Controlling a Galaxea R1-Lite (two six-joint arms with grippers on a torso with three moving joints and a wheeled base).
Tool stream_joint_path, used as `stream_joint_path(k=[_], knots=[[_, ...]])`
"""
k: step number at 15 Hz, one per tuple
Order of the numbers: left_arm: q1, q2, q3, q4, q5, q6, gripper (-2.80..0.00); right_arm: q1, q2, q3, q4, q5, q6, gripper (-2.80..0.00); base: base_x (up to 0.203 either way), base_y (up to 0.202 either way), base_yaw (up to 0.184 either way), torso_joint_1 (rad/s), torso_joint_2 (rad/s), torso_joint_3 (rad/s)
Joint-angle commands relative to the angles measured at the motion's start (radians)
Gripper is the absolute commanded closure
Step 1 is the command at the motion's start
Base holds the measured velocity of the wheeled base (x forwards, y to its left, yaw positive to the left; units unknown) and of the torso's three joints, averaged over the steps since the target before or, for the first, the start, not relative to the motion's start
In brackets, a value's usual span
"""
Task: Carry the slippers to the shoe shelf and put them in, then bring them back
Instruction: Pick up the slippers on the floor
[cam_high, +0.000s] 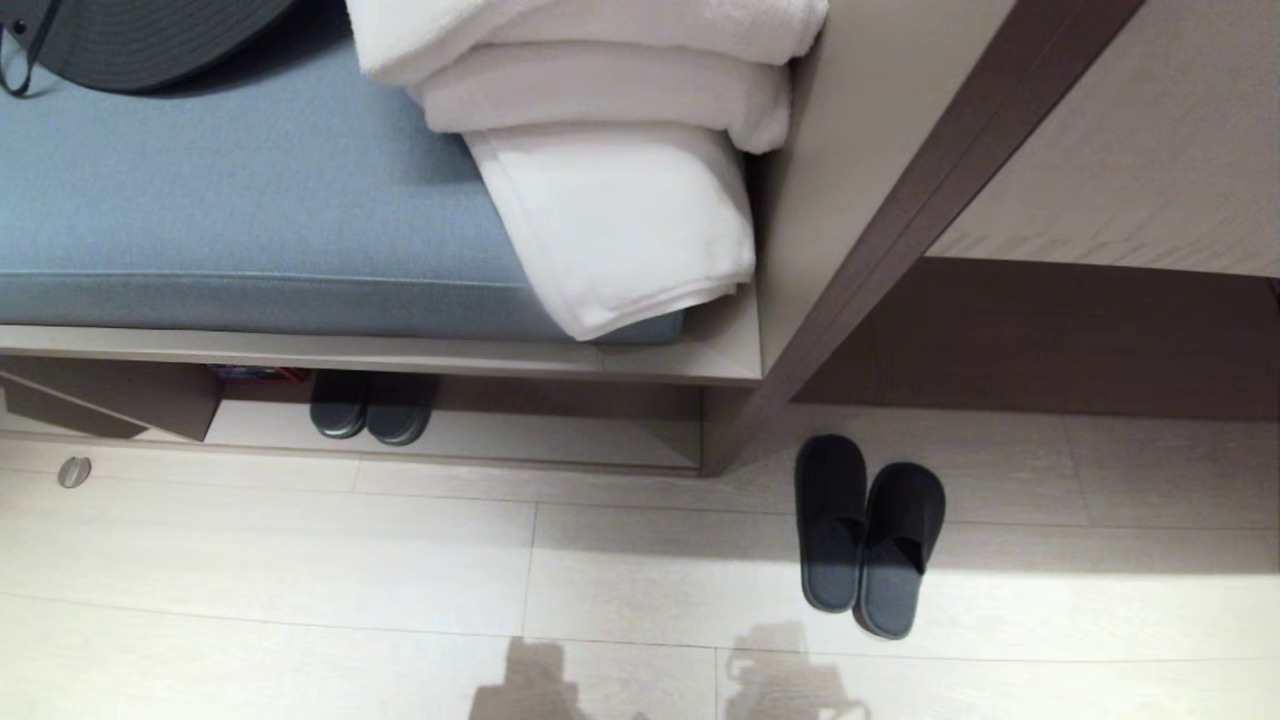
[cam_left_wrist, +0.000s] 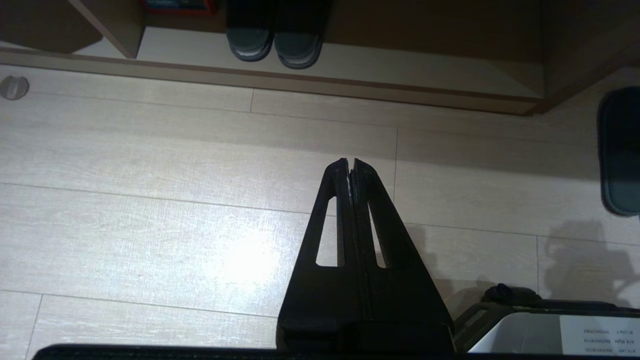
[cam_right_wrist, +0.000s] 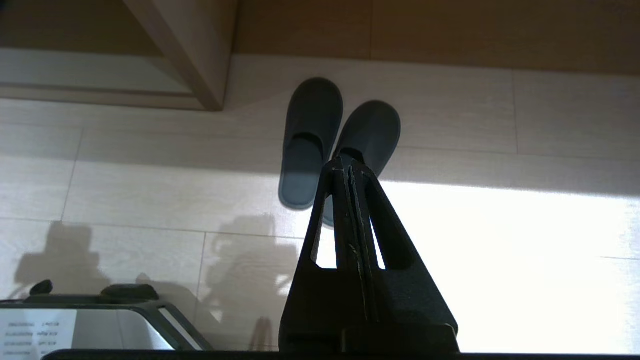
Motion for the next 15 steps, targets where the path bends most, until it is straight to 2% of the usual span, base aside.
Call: stream_joint_path(k=[1,15], knots=[[0.000,0.000,0.000,0.000,0.000,-0.002,0.00,0.000,-0.002,0.000,0.000,0.000,0.000,0.00,0.000,0.000,0.000,0.005,0.00,-0.195],[0.000,0.000,0.000,0.000,0.000,0.002,0.00,0.000,-0.002,0.000,0.000,0.000,0.000,0.00,0.000,0.000,0.000,0.002,0.00,-0.199]])
